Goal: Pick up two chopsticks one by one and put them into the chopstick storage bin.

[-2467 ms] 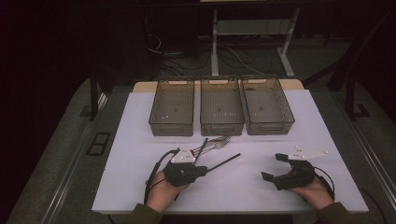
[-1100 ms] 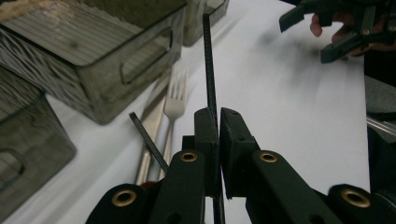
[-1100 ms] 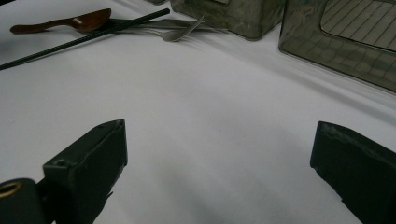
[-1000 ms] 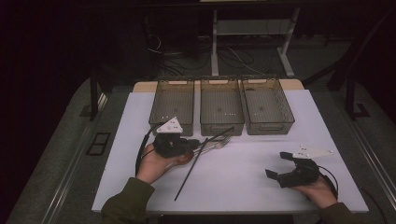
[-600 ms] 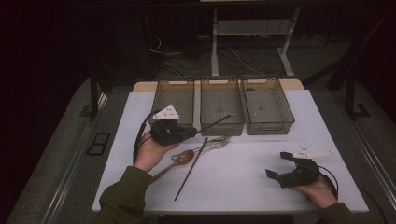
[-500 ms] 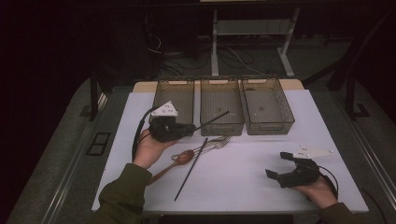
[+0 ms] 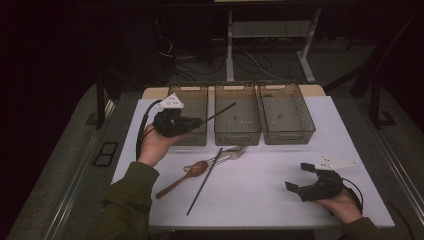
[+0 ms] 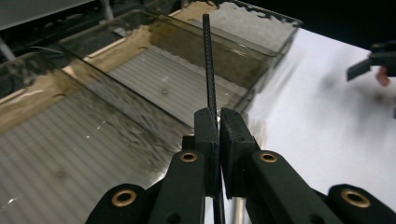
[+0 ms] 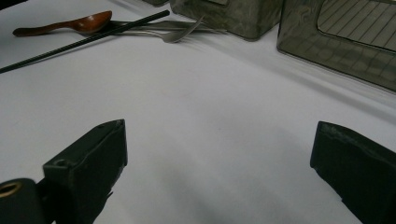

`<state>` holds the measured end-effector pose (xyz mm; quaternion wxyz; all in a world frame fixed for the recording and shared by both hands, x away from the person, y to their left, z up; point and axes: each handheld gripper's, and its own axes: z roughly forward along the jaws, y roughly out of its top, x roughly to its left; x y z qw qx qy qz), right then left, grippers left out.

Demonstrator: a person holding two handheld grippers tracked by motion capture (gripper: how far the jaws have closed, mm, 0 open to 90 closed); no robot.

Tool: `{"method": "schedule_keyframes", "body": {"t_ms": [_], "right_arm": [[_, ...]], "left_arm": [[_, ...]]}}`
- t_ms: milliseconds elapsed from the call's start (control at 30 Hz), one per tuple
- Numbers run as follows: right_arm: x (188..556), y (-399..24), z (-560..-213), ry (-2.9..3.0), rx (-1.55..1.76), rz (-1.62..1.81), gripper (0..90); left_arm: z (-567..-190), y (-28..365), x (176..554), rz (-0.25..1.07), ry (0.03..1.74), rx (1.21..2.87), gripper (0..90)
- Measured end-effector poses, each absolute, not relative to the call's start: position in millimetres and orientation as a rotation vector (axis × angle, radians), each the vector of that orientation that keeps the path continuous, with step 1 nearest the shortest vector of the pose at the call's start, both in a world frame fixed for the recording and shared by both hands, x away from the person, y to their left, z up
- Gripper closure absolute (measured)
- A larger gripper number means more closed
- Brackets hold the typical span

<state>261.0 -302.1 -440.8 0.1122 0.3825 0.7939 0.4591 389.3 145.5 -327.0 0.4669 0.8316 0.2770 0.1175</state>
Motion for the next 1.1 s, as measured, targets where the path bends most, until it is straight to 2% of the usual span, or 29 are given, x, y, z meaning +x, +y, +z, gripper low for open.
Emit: {"method": "schedule_keyframes", "body": {"t_ms": [600, 1100], "right_arm": [[260, -301, -441, 2.33, 1.126, 1.35, 3.3], [260, -302, -441, 2.332, 1.125, 1.35, 3.3]], "left_arm": [[-333, 171, 435, 0.42, 0.865, 2.015, 85.5], [-358, 181, 460, 0.439, 1.039, 2.024, 85.4]]}}
